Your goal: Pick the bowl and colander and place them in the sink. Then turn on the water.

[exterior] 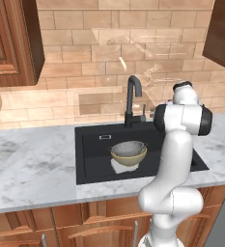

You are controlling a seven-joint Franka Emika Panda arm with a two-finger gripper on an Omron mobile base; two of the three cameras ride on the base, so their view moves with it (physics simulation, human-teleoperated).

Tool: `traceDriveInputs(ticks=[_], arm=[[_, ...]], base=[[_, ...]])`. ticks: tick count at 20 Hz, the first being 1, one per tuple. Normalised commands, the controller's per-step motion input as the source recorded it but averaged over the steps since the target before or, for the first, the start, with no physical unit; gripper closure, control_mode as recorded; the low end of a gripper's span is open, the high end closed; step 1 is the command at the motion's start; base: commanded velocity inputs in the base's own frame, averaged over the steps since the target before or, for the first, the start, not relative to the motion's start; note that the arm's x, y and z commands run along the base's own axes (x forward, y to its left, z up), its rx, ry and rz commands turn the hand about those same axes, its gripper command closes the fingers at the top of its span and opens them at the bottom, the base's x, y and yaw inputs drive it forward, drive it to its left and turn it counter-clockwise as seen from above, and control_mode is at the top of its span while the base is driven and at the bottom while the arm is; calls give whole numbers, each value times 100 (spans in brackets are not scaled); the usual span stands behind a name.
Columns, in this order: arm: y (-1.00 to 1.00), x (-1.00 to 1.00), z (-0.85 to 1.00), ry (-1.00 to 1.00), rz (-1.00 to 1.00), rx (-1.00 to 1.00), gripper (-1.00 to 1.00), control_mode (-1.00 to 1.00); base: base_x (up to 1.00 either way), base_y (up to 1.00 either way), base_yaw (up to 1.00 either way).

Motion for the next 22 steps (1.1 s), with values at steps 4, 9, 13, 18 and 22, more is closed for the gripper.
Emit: traceDriveInputs(ticks=[4,9,13,18,22], arm=[[0,13,0,-16,2,0,-100,-100],[0,22,0,-10,0,0,-100,-100],[0,25,0,-2,0,0,-100,-100],[-2,35,0,0,0,0,-100,-100],[-23,30,0,0,0,0,-100,-100]], base=[[0,0,0],[0,0,0],[0,0,0],[0,0,0],[0,0,0]])
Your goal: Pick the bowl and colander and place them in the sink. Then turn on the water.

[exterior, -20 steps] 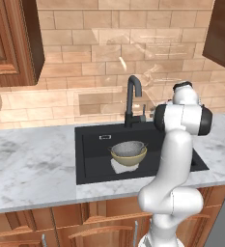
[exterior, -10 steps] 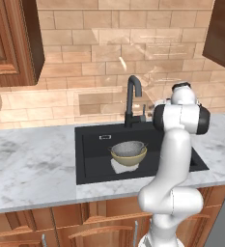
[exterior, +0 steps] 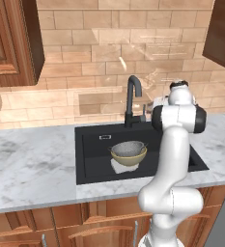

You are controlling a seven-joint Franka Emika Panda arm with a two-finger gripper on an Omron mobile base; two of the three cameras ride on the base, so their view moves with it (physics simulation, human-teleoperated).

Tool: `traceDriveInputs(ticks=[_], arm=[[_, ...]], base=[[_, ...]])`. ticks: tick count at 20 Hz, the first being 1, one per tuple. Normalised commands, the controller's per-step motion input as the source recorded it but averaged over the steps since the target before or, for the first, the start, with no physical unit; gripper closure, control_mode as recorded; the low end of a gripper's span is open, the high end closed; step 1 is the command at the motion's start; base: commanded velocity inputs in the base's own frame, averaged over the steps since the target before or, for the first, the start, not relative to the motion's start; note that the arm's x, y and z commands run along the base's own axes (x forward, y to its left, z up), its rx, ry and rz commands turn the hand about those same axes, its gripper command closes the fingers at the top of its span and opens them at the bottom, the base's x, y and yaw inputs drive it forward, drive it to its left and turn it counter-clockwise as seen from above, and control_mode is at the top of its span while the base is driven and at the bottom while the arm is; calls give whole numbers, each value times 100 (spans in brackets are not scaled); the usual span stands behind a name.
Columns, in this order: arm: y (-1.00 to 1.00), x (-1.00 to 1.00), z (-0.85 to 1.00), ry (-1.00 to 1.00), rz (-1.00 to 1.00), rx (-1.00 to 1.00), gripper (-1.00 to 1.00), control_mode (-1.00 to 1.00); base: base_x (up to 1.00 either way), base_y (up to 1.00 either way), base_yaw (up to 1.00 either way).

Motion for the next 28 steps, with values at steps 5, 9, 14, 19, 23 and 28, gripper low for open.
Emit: traceDriveInputs(ticks=[5,9,14,19,23,28], arm=[[-24,30,-1,0,0,0,-100,-100],[-25,21,-12,0,-1,0,-100,-100],[0,17,-42,0,0,0,-100,-100],[9,21,-46,0,0,0,-100,-100],[9,37,-15,0,0,0,-100,-100],[5,55,0,0,0,0,-100,-100]], base=[[0,0,0],[0,0,0],[0,0,0],[0,0,0],[0,0,0],[0,0,0]])
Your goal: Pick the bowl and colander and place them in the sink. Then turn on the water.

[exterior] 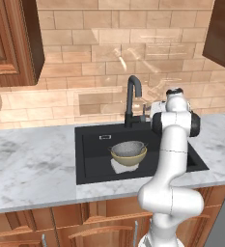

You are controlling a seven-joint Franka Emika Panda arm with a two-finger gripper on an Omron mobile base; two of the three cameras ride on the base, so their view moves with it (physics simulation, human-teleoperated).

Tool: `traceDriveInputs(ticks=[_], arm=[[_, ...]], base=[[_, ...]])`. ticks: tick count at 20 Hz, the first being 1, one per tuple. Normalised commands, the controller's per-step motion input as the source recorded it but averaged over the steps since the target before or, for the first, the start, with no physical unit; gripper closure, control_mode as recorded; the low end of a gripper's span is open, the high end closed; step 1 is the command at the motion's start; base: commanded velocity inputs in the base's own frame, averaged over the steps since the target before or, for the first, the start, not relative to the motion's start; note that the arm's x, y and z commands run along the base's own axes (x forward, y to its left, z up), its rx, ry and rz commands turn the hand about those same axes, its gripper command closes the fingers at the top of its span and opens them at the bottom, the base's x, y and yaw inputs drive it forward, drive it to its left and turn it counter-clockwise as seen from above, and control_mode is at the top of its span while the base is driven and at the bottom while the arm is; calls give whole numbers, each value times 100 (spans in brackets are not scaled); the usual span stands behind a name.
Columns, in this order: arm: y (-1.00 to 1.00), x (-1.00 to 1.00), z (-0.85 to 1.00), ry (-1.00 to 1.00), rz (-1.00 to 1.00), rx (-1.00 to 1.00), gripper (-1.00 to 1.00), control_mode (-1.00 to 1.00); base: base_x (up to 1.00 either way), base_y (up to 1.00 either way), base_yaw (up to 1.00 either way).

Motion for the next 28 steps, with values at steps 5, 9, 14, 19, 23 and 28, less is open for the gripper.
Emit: traceDriveInputs(ticks=[5,9,14,19,23,28], arm=[[0,67,0,0,-2,0,-100,-100],[1,47,0,0,-4,1,-100,-100],[0,22,22,4,-4,9,-100,-100],[0,47,32,9,-1,7,-100,-100],[0,78,9,17,-4,5,-100,-100],[0,68,22,14,-3,5,-100,-100]], base=[[0,0,0],[0,0,0],[0,0,0],[0,0,0],[0,0,0],[0,0,0]])
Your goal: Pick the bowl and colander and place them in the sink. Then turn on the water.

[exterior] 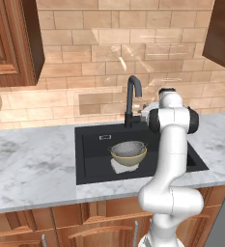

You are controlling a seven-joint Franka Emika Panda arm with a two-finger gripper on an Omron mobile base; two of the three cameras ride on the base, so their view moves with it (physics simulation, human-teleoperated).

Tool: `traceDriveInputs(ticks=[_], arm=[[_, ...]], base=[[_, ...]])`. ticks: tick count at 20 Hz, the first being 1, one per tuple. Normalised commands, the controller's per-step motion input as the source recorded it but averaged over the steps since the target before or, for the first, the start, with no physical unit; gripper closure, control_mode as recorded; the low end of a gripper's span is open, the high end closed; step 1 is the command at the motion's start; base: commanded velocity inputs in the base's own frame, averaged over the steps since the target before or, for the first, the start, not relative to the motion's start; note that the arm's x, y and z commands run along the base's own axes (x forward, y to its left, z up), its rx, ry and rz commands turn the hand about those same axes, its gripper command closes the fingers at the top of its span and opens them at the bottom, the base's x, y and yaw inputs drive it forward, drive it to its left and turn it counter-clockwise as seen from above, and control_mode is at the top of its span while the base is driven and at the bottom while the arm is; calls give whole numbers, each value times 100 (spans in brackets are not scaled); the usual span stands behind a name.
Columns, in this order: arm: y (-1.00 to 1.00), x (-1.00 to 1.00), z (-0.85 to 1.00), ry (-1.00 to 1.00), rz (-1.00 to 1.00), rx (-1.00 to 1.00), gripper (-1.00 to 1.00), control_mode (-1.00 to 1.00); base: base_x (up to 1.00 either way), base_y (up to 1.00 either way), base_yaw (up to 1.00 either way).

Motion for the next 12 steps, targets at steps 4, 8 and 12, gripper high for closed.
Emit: traceDriveInputs(ticks=[4,8,12], arm=[[0,69,2,16,-3,3,-100,-100],[3,71,-1,19,-4,0,100,-100],[-7,55,0,13,0,3,100,-100]], base=[[0,0,0],[0,0,0],[0,0,0]])
